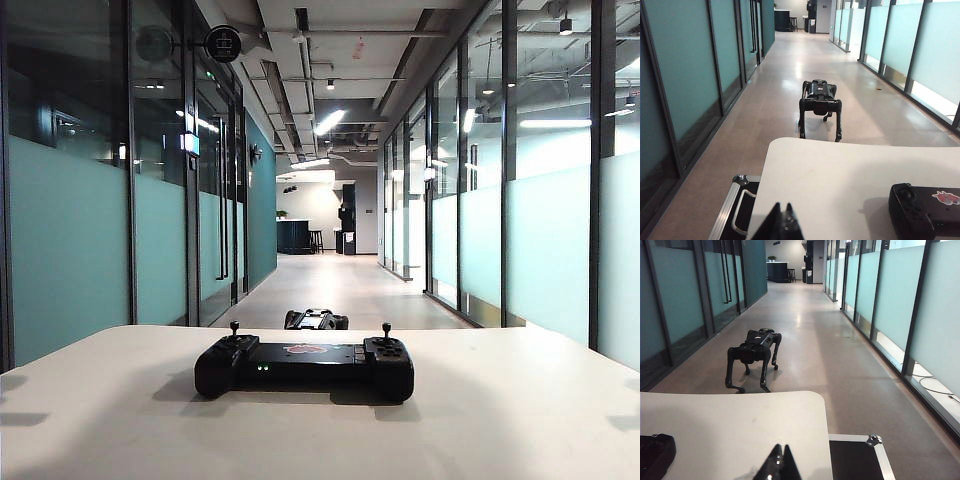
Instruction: Push the left joystick on the remote control sitting on the white table forward to make the robot dog walk in a straight line until it approaches the door.
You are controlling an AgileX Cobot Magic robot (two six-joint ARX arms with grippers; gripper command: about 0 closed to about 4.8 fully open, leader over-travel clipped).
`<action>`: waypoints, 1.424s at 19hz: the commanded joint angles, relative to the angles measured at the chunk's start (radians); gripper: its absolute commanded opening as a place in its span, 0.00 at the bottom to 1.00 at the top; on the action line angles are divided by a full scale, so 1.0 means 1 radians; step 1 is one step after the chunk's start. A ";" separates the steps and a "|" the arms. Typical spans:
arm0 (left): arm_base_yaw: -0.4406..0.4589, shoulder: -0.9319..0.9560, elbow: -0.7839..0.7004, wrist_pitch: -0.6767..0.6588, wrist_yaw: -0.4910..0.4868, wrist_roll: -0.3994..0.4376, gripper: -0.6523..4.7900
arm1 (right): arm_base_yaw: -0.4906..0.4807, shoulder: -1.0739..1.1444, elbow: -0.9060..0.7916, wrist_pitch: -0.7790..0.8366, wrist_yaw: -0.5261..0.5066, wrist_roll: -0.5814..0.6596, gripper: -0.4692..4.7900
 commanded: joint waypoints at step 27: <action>-0.002 0.685 0.277 0.307 0.099 -0.046 0.11 | 0.084 0.494 0.220 0.309 -0.108 0.000 0.08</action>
